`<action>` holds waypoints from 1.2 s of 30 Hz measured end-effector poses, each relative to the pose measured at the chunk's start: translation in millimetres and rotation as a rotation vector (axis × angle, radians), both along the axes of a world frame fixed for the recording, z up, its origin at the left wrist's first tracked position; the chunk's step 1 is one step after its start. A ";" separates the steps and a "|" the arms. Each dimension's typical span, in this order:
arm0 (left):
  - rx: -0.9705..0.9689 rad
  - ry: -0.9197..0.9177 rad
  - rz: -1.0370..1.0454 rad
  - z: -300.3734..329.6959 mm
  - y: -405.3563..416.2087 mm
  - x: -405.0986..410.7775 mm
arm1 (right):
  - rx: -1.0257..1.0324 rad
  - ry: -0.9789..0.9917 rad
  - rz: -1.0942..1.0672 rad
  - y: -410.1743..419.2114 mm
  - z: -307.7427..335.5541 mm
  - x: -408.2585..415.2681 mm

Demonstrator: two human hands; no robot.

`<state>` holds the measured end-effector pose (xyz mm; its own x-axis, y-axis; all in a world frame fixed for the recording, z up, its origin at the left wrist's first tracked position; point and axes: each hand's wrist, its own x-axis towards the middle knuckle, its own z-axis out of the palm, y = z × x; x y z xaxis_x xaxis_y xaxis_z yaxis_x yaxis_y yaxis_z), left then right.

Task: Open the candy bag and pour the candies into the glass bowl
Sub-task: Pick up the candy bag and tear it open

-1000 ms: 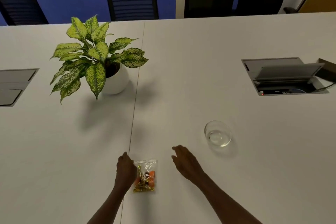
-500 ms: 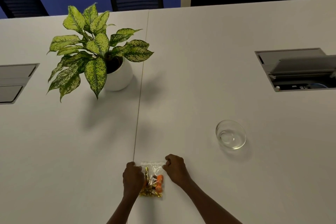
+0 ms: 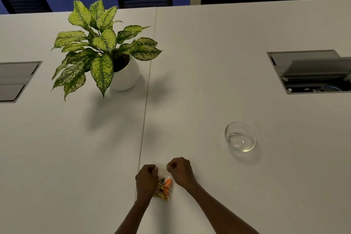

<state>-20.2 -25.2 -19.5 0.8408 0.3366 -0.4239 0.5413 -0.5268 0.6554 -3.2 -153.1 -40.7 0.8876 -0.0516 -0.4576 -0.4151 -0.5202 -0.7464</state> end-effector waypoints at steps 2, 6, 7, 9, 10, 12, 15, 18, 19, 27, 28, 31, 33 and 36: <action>-0.037 -0.008 0.023 7.5 -7.0 -2.4 | 0.014 -0.013 0.004 1.1 7.2 -0.9; -0.147 0.008 0.107 25.1 -19.2 -9.0 | 0.044 -0.057 0.016 -1.2 26.0 -7.0; -0.176 0.002 0.129 30.3 -21.6 -11.9 | 0.049 -0.076 0.021 -3.4 31.3 -9.5; -0.256 -0.012 0.184 40.3 -25.9 -17.8 | 0.067 -0.113 0.029 -9.0 41.4 -14.9; -0.306 -0.016 0.214 44.2 -27.4 -19.9 | 0.076 -0.132 0.035 -11.9 45.1 -17.5; -0.422 -0.019 0.275 52.7 -32.5 -23.2 | 0.071 -0.173 0.059 -19.8 52.8 -22.7; -0.545 -0.028 0.328 65.7 -42.2 -26.4 | 0.040 -0.230 0.076 -32.3 61.6 -28.4; -0.581 -0.044 0.302 75.6 -53.4 -27.9 | 0.017 -0.264 0.078 -46.3 69.4 -30.9; -0.592 -0.049 0.291 78.8 -58.2 -28.4 | 0.006 -0.274 0.074 -51.5 72.2 -31.6; -0.734 -0.011 0.270 95.8 -103.7 -30.4 | -0.002 -0.363 0.037 -103.5 95.2 -46.1; -0.747 -0.004 0.266 97.5 -109.4 -30.7 | 0.000 -0.374 0.031 -110.1 97.3 -48.5; -0.770 0.020 0.234 104.1 -128.4 -31.8 | 0.005 -0.402 -0.002 -130.3 102.5 -56.0; -0.769 0.026 0.197 109.3 -140.0 -32.7 | 0.008 -0.412 -0.029 -142.0 105.7 -60.4; -0.730 -0.008 0.105 118.1 -155.0 -32.6 | 0.026 -0.413 -0.071 -157.9 112.8 -63.6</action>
